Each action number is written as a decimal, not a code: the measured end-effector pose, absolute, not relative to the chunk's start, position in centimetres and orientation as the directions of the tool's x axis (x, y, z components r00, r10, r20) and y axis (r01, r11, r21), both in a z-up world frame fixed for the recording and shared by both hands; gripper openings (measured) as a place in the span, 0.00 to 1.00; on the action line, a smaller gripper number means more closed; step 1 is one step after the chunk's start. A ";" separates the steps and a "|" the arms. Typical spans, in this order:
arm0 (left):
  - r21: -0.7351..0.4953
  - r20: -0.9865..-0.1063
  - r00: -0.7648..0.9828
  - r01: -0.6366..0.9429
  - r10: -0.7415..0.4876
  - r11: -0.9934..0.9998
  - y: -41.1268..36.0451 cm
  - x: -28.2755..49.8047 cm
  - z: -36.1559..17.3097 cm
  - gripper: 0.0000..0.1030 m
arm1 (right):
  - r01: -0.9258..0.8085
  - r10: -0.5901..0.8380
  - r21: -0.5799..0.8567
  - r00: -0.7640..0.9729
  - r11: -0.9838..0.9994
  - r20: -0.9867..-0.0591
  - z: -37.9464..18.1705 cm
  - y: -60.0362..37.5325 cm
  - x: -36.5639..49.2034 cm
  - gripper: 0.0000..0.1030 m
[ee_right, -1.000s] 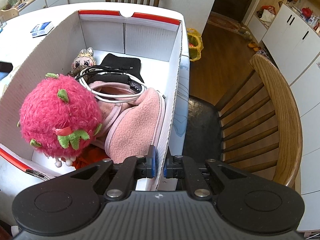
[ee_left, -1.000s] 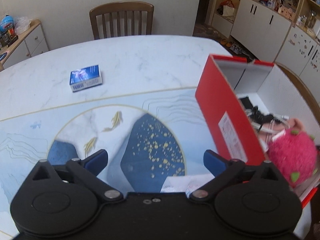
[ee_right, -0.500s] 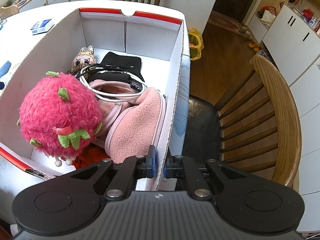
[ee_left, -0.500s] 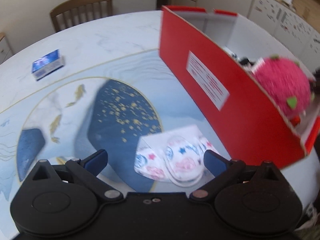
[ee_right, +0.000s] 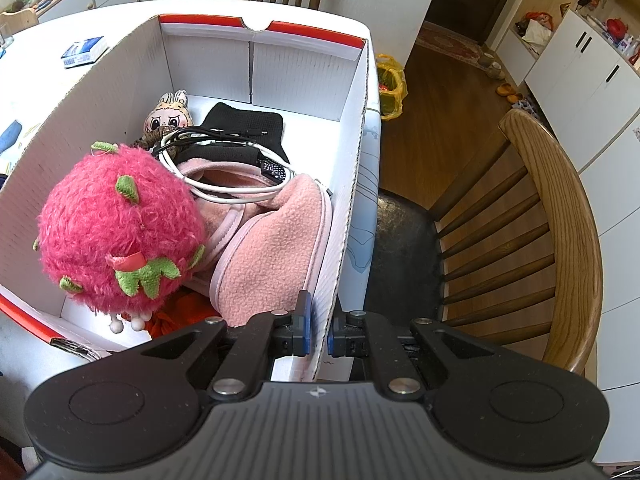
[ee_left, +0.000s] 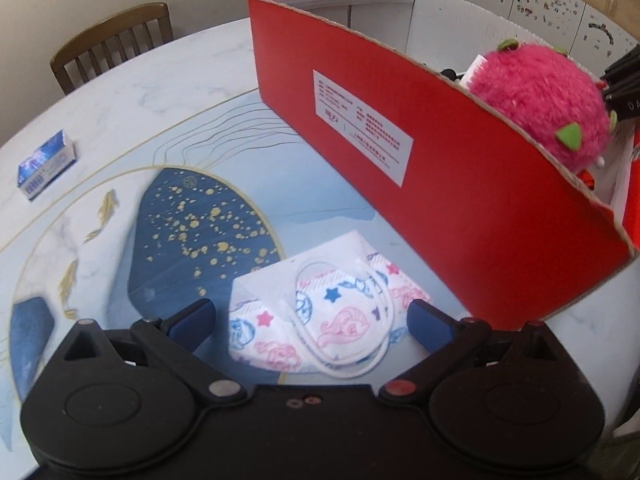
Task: Organize objects
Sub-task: 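Lower the left gripper onto the white star-patterned cloth and grasp it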
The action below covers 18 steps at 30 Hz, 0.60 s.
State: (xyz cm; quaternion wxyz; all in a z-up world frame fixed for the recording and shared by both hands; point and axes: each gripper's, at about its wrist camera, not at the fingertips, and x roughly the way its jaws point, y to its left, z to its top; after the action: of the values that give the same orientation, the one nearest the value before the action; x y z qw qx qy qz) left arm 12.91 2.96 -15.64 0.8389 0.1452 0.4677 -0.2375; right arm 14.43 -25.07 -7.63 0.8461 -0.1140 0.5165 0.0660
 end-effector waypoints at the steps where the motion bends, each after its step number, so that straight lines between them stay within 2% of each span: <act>1: 0.006 -0.855 0.442 0.531 -0.272 0.847 3.0 13.0 -15.7 0.99 | -0.229 -0.006 -0.125 0.458 0.965 -0.889 -7.6 -25.1 14.4 0.07; 8: -0.003 -0.855 0.441 0.523 -0.274 0.852 3.1 13.5 -15.7 0.99 | -0.225 -0.007 -0.124 0.458 0.967 -0.889 -7.7 -25.1 14.4 0.07; 15: -0.006 -0.857 0.439 0.517 -0.271 0.856 3.1 13.5 -15.2 0.87 | -0.224 -0.008 -0.124 0.457 0.967 -0.889 -7.7 -25.2 14.3 0.07; 17: -0.007 -0.855 0.444 0.506 -0.267 0.862 3.3 13.6 -15.0 0.81 | -0.224 -0.008 -0.124 0.457 0.967 -0.889 -7.7 -25.2 14.3 0.07; 18: -0.007 -0.854 0.447 0.501 -0.266 0.865 3.4 13.6 -14.9 0.74 | -0.224 -0.008 -0.124 0.457 0.967 -0.889 -7.7 -25.2 14.3 0.07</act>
State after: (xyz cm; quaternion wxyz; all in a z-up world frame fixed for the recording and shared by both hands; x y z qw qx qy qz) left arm 13.60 3.42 -14.88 0.8416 0.1240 0.4738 -0.2279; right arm 14.34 -25.19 -7.72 0.8462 -0.1124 0.5169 0.0639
